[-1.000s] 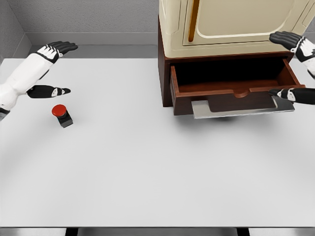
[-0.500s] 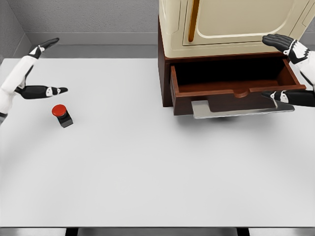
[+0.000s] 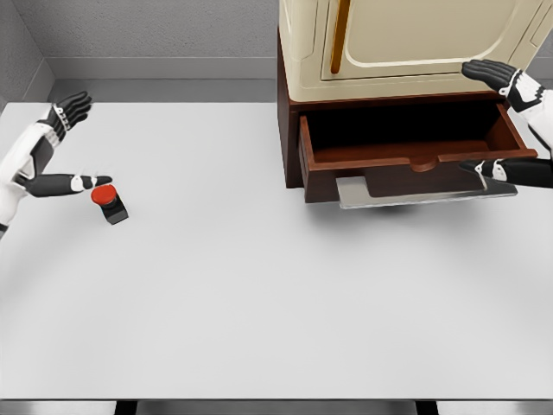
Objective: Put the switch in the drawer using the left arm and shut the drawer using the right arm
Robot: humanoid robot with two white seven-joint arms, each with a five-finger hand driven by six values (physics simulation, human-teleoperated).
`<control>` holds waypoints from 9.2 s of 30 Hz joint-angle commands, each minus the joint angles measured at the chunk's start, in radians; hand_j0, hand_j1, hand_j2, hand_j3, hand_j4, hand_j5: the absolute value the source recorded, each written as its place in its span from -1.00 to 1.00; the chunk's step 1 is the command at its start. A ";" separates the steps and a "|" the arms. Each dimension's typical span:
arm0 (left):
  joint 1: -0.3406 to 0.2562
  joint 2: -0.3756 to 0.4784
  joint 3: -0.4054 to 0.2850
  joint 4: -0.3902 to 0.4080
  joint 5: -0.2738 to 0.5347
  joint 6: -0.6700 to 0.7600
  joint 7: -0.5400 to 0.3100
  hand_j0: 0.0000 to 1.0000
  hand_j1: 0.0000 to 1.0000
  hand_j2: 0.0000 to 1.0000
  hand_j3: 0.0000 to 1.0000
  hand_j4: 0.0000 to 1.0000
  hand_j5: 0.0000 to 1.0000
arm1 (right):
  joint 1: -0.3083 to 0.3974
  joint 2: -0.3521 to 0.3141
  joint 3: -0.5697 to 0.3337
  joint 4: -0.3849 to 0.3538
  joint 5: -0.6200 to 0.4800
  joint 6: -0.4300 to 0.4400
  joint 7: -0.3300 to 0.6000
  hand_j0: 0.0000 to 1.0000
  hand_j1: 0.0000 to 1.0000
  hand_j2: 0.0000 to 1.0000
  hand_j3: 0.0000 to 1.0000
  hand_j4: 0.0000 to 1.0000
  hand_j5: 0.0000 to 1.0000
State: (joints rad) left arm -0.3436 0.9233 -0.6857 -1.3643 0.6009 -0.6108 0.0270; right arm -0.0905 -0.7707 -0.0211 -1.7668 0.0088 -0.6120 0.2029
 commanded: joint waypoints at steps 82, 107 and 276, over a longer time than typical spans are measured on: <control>0.072 -0.211 -0.032 0.208 0.125 0.025 -0.055 0.35 0.35 0.35 0.35 0.35 0.35 | 0.008 -0.007 -0.002 0.000 -0.013 0.001 -0.002 1.00 1.00 1.00 1.00 1.00 1.00; 0.061 -0.208 -0.005 0.188 0.143 0.017 -0.078 -0.19 -0.19 -0.19 -0.19 -0.19 -0.19 | 0.009 -0.010 -0.003 0.000 -0.018 0.001 -0.002 1.00 1.00 1.00 1.00 1.00 1.00; -0.242 -0.233 0.090 -0.320 -0.730 0.000 -0.085 1.00 1.00 1.00 1.00 1.00 1.00 | 0.015 -0.053 -0.014 -0.002 -0.062 0.001 0.012 0.77 0.77 0.77 0.77 0.77 0.77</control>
State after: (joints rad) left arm -0.5723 0.6613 -0.6328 -1.6864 -0.1383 -0.6086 -0.0608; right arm -0.0782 -0.8043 -0.0337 -1.7681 -0.0452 -0.6120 0.2110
